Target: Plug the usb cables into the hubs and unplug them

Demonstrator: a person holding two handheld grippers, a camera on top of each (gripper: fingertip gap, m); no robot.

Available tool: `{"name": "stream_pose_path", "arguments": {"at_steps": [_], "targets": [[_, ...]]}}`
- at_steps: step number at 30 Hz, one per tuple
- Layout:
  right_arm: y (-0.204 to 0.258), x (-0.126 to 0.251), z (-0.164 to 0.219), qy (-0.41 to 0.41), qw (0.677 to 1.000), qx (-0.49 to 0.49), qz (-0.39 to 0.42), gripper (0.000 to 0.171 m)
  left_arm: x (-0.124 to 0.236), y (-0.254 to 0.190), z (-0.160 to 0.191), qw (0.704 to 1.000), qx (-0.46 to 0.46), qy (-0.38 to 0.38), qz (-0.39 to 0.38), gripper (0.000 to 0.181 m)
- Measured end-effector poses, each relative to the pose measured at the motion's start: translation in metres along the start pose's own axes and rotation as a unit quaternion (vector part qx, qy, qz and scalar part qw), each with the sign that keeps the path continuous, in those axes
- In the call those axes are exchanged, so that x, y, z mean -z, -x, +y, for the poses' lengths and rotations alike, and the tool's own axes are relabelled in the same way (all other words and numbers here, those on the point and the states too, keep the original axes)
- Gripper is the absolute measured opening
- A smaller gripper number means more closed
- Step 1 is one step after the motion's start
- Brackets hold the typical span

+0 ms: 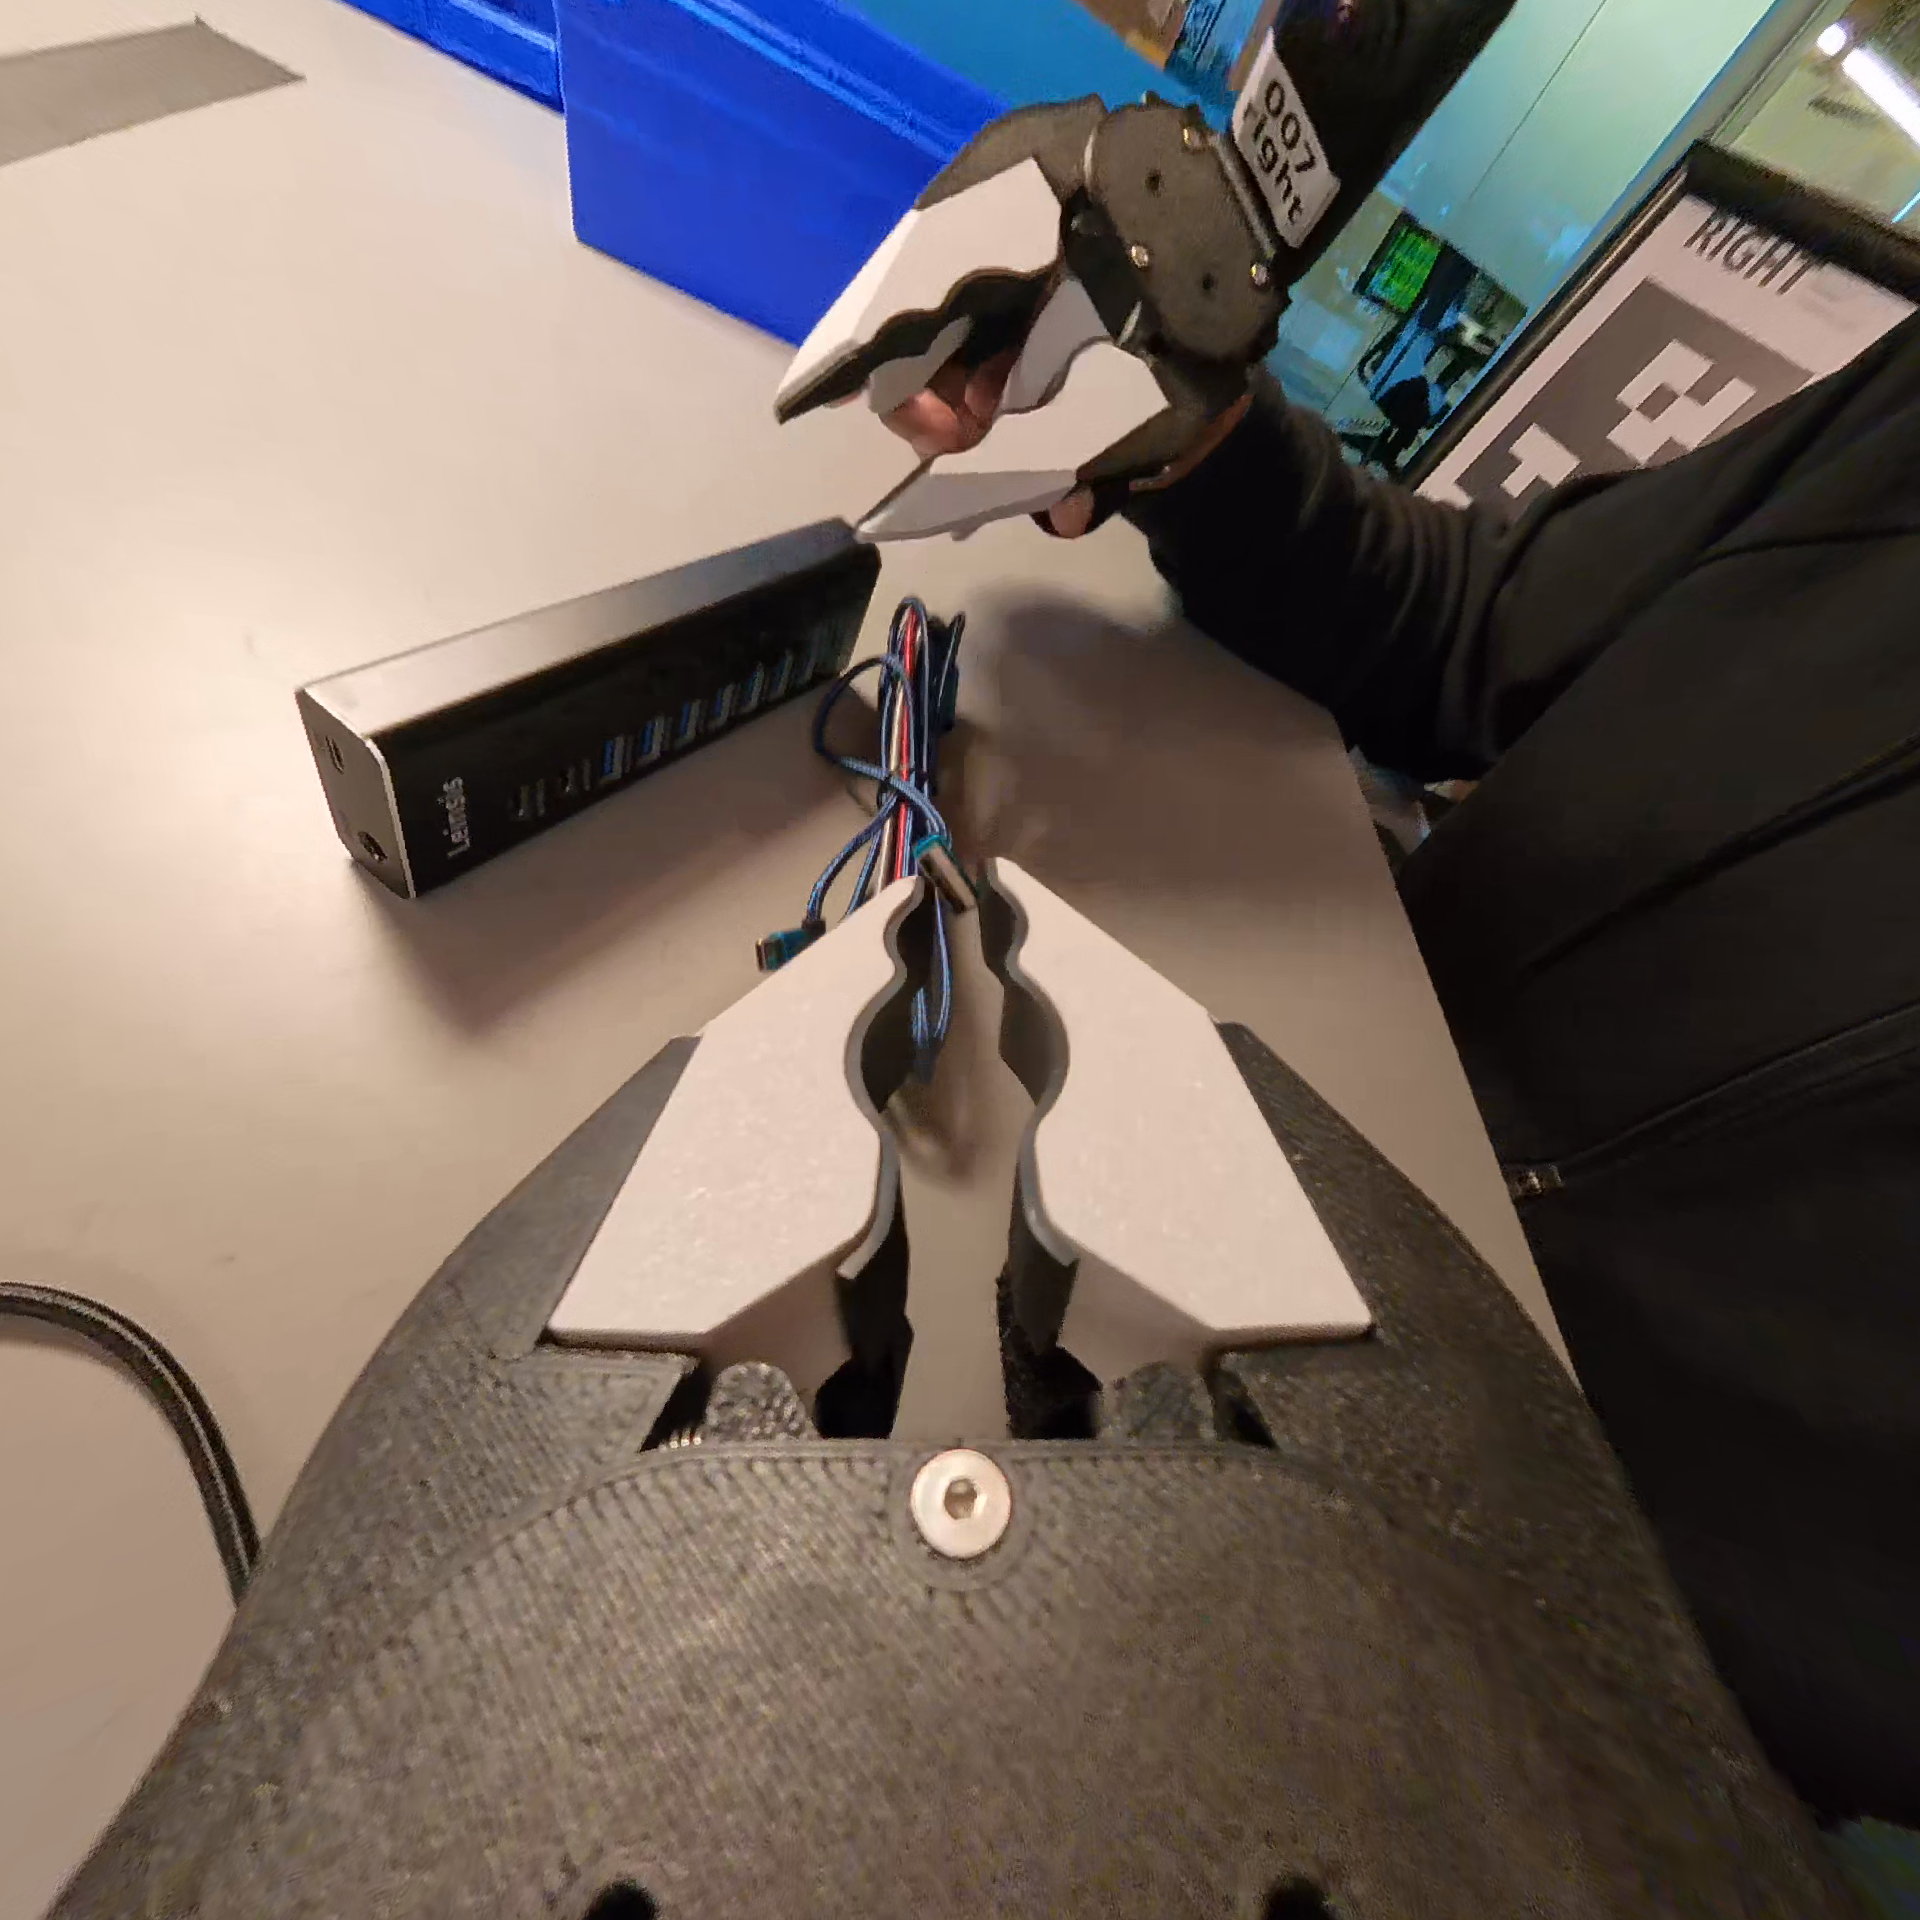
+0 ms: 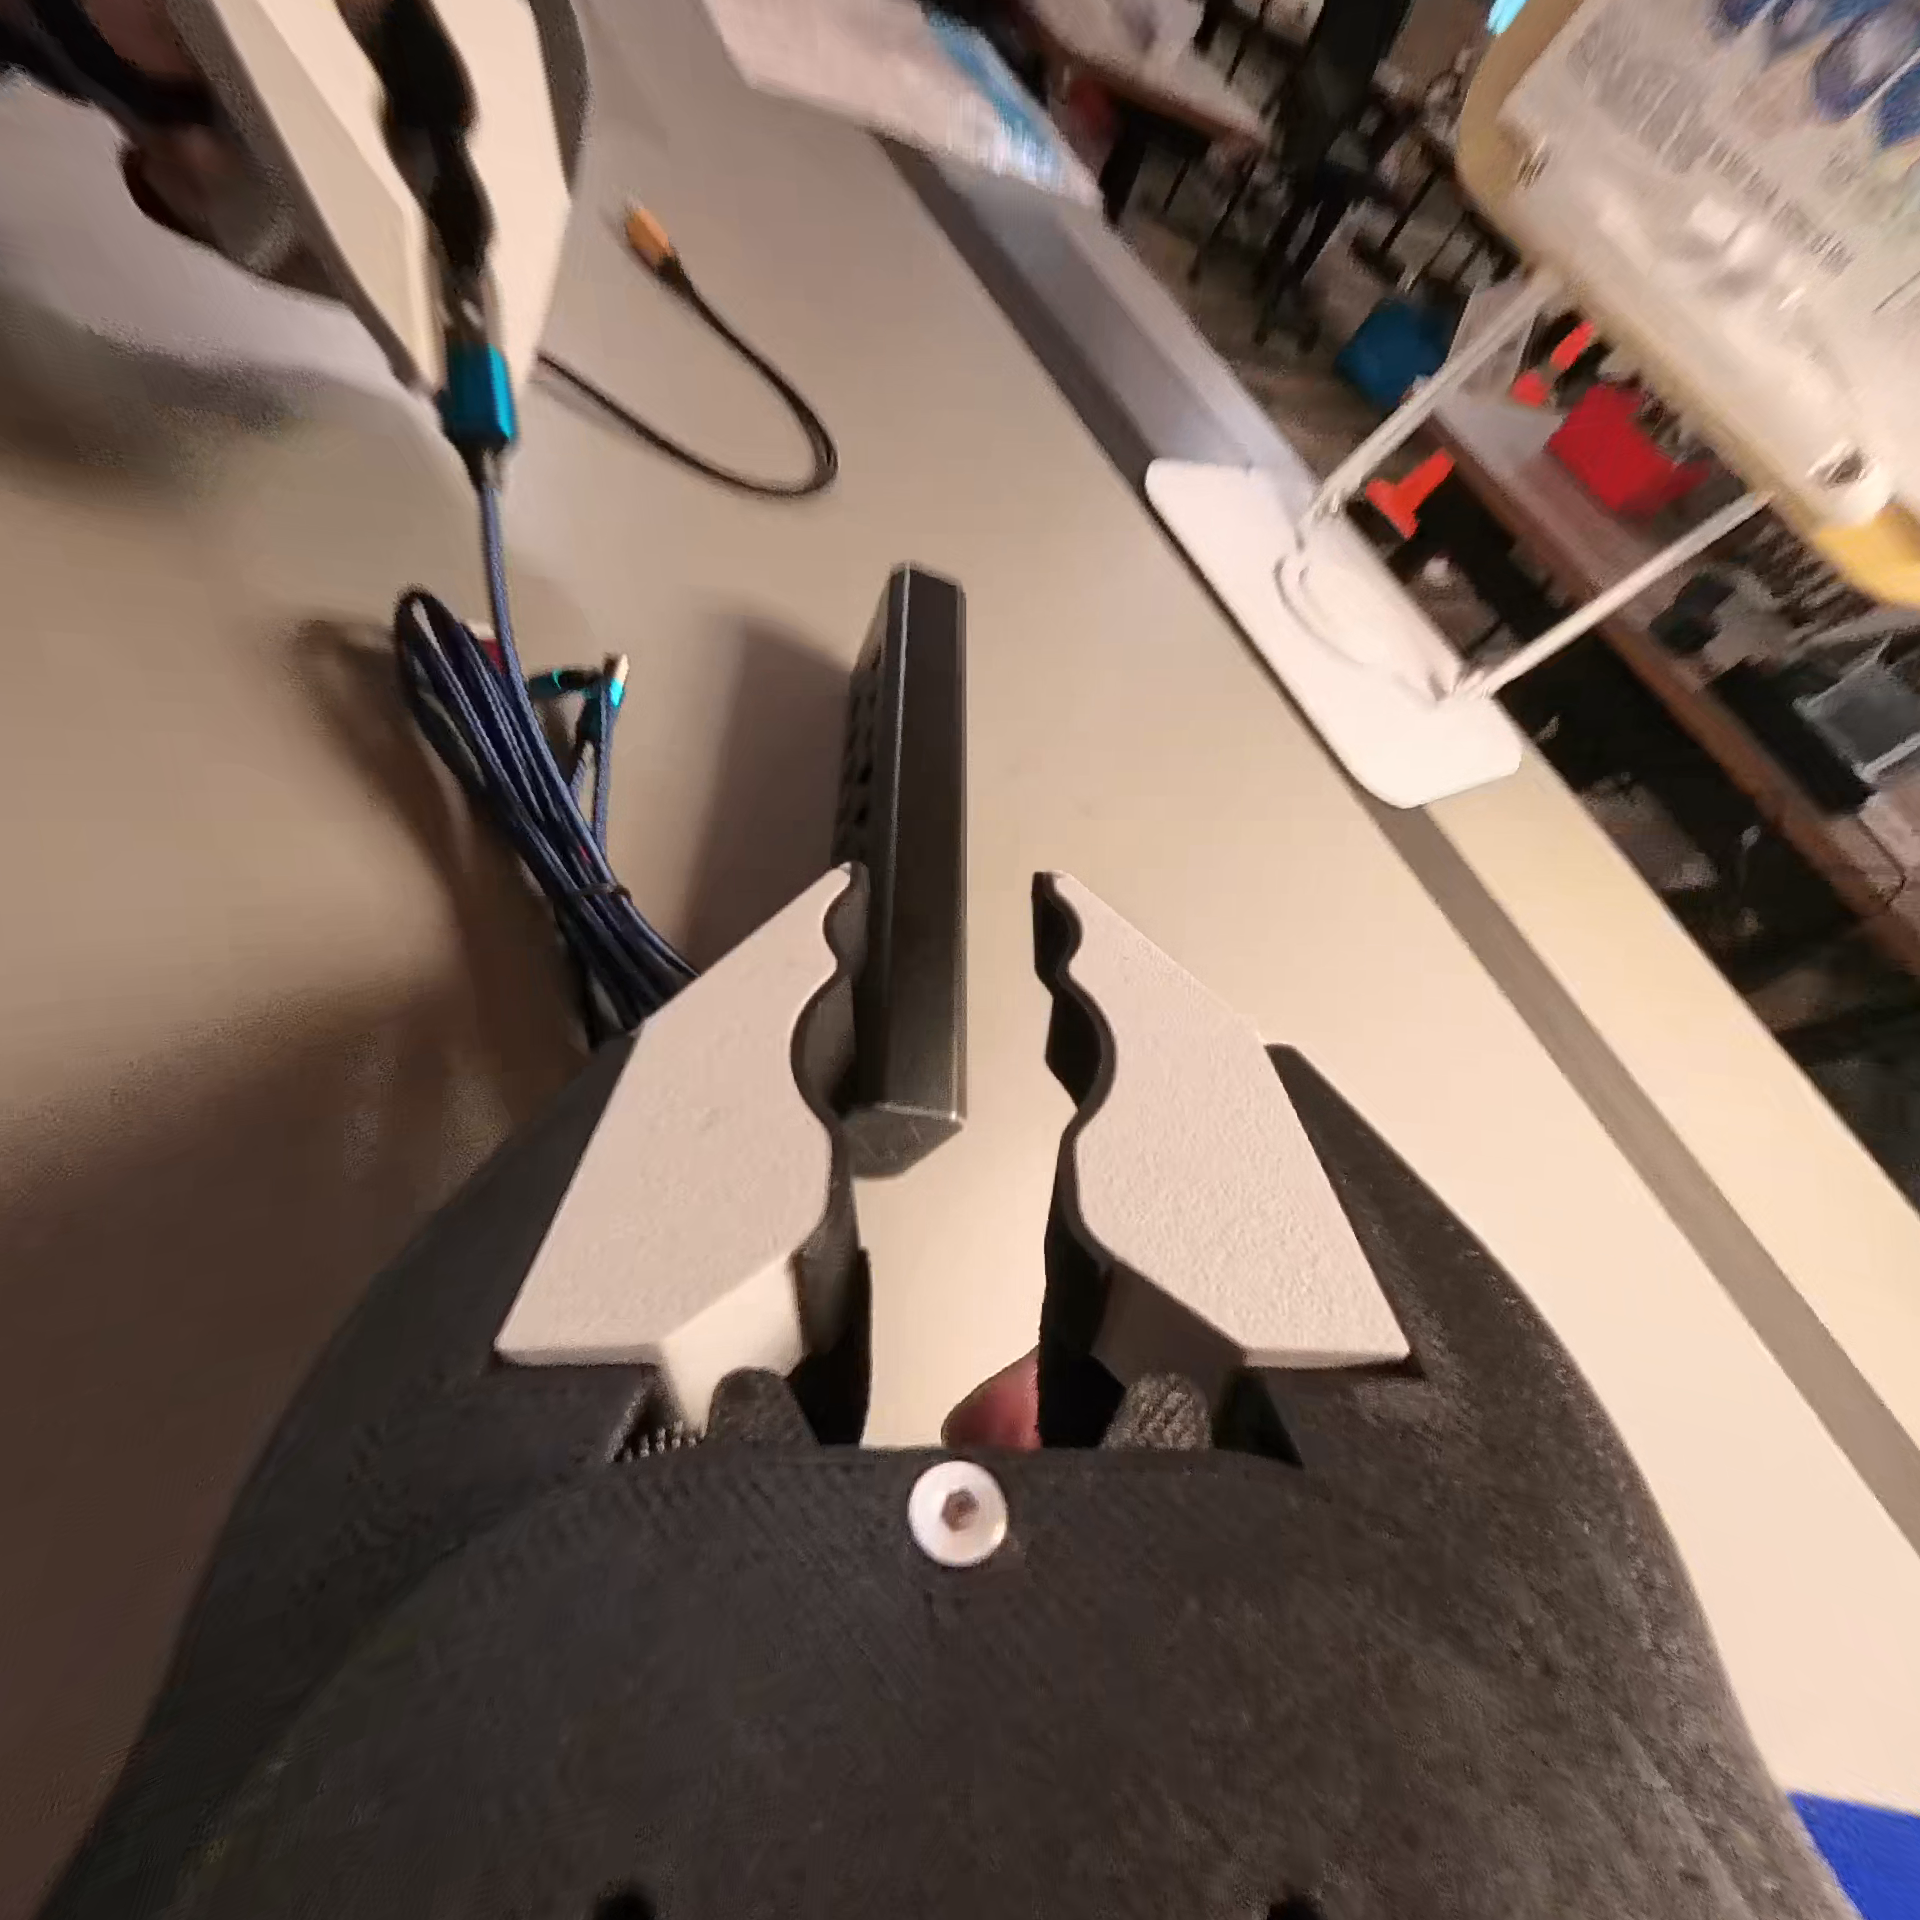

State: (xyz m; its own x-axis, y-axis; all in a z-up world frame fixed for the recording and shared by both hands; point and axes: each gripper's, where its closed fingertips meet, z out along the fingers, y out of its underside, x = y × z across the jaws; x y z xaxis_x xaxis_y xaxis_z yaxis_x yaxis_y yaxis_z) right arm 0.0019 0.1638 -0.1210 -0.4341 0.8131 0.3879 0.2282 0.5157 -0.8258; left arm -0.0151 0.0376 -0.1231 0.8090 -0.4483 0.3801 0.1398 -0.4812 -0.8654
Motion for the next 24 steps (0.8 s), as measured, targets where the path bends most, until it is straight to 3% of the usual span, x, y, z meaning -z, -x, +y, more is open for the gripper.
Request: {"name": "stream_pose_path", "arguments": {"at_steps": [4, 11, 20, 24], "targets": [[0.015, 0.009, -0.028, -0.062, 0.998, -0.007, -0.032, 0.033, -0.001, -0.003, -0.010, 1.000, 0.002, -0.027, 0.002, 0.010], [0.064, -0.004, -0.040, -0.076, 0.993, 0.021, -0.092, 0.033, -0.016, -0.007, -0.019, 0.999, -0.013, -0.050, -0.008, 0.010], [0.075, -0.022, -0.034, -0.048, 0.996, 0.053, -0.045, 0.032, -0.037, -0.021, -0.036, 0.994, -0.032, -0.099, -0.018, 0.011], [0.071, -0.023, -0.032, -0.045, 0.998, 0.030, -0.039, 0.010, -0.039, -0.018, -0.041, 0.992, -0.019, -0.124, -0.032, 0.011]]}}
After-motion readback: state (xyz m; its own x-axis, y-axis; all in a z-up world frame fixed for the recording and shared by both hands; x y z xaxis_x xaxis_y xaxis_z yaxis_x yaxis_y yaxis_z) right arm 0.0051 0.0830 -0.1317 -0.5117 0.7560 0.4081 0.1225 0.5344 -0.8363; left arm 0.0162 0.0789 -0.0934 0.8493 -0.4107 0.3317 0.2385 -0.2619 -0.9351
